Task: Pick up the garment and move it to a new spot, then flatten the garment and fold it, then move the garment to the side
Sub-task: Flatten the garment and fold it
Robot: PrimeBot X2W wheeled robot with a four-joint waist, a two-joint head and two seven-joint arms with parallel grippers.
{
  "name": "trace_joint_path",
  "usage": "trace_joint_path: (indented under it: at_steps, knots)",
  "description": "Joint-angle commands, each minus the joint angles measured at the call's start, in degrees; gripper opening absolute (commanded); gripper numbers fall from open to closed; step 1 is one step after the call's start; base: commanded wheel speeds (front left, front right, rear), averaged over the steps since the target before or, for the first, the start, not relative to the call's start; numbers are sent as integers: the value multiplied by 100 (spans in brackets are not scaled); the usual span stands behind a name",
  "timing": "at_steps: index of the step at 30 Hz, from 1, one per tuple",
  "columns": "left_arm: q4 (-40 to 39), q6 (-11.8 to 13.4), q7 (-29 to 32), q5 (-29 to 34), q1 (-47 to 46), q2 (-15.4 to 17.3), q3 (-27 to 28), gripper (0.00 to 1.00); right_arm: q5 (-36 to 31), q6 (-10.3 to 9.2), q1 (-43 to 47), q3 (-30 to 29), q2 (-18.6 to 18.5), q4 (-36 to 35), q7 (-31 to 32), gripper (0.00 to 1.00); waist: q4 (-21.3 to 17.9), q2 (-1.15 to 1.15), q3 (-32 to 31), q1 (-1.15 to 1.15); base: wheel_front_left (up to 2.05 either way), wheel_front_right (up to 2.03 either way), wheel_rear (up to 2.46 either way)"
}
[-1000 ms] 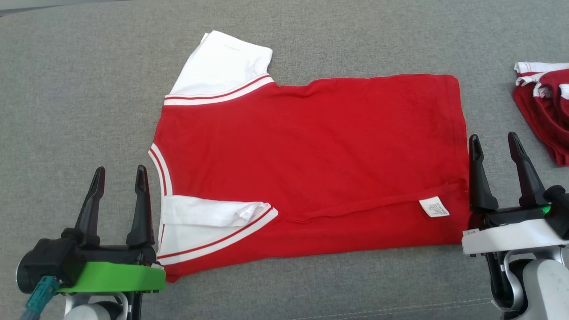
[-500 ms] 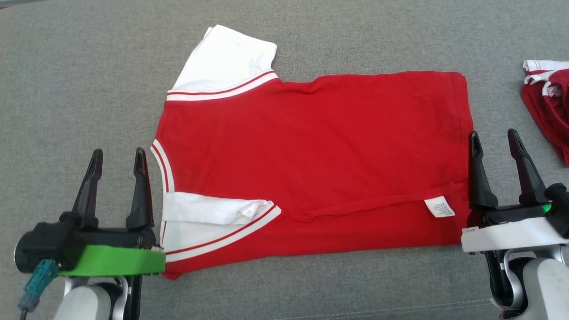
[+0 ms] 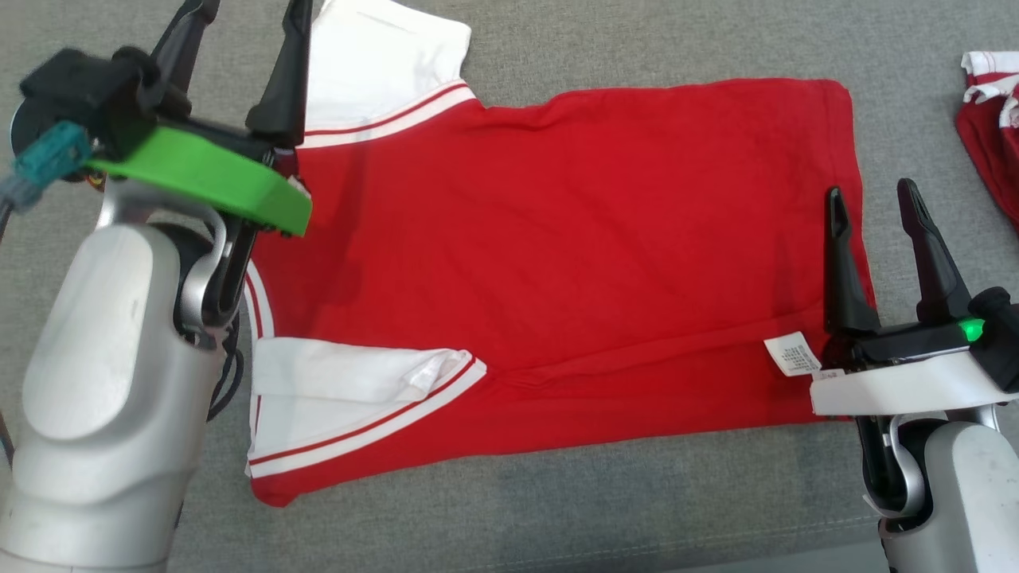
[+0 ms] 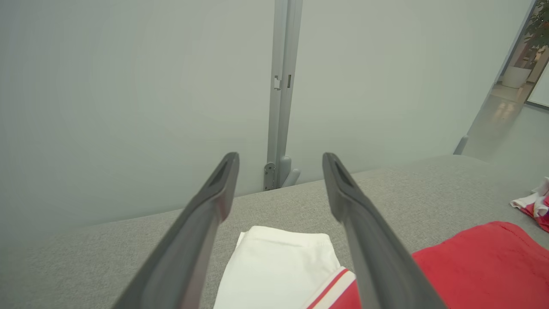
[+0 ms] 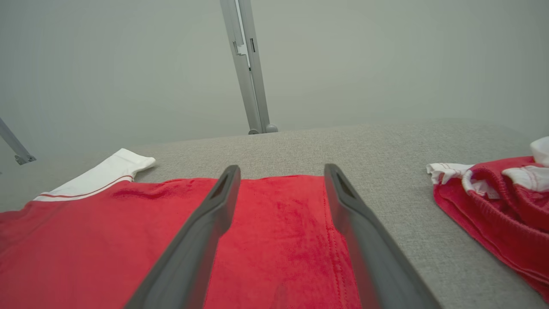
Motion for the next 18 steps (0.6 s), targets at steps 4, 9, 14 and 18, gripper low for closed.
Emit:
trace_joint_path:
  at_steps: [4, 9, 14, 18]
  knots:
    - [1142, -94, 374, -214, -841, -32, -203, 100, 17, -4, -205, 88, 17, 98, -74, 100, -313, 0, 376, 0, 0, 0, 0]
    - [2566, -144, 721, -507, -1623, -21, -441, 100, 79, -4, -372, 230, 35, 258, -150, 100, -513, 0, 558, 0, 0, 0, 0]
    - [3582, -155, 811, -787, -2096, 114, -663, 100, 149, -4, -534, 387, 46, 453, -209, 100, -704, 0, 684, 0, 0, 0, 0]
    - [4060, -154, 751, -1031, -2264, 183, -868, 26, 241, -4, -674, 379, 4, 599, -246, 100, -746, 0, 731, 0, 0, 0, 0]
